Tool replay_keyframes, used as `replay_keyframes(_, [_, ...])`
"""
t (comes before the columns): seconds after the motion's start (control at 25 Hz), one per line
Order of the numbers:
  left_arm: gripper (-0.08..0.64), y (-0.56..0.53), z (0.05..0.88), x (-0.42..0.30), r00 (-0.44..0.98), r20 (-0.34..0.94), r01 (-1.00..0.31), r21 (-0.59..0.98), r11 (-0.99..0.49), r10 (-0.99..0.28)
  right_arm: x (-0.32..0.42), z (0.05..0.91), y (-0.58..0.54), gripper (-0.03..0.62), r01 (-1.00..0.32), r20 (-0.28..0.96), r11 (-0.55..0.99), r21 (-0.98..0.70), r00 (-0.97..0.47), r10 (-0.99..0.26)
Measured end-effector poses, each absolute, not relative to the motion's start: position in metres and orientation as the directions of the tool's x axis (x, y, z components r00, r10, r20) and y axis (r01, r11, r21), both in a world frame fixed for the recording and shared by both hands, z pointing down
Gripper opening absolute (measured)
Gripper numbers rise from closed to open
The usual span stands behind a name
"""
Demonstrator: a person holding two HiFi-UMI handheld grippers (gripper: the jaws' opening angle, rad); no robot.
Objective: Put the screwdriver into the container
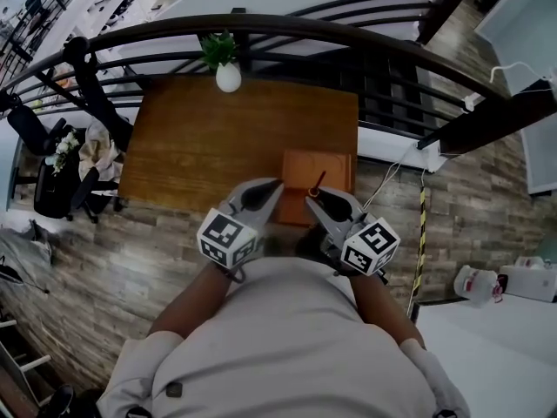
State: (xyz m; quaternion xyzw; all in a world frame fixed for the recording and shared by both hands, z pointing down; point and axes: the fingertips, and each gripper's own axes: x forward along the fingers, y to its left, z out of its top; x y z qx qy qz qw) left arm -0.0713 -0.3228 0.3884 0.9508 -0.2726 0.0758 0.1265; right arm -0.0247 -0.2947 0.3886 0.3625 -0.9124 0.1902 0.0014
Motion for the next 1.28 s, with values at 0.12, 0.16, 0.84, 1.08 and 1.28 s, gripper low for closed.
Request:
replay_keyframes(0.12, [0.003, -0.329, 0.385, -0.064, 0.842, 0.214, -0.534, 0.196, -0.822, -0.496, -0.018, 0.39, -0.306, 0.077, -0.66, 0.144, 0.67, -0.34, -0.741, -0.656])
replay_keyframes(0.16, [0.003, -0.331, 0.386, -0.062, 0.842, 0.218, -0.533, 0.195, -0.823, -0.494, -0.015, 0.392, -0.31, 0.077, -0.661, 0.15, 0.669, -0.341, -0.741, -0.655])
replay_keyframes(0.84, [0.003, -0.377, 0.474, -0.031, 0.808, 0.369, -0.568, 0.277, -0.775, -0.46, 0.041, 0.491, -0.35, 0.077, -0.677, 0.346, 0.646, -0.353, -0.736, -0.582])
replay_keyframes(1.08, [0.003, -0.383, 0.508, -0.014, 0.79, 0.431, -0.573, 0.269, -0.774, -0.436, 0.057, 0.527, -0.353, 0.077, -0.667, 0.409, 0.645, -0.373, -0.742, -0.531])
replay_keyframes(1.28, [0.003, -0.391, 0.533, -0.007, 0.779, 0.467, -0.576, 0.269, -0.772, -0.418, 0.06, 0.556, -0.36, 0.077, -0.657, 0.449, 0.642, -0.394, -0.748, -0.49])
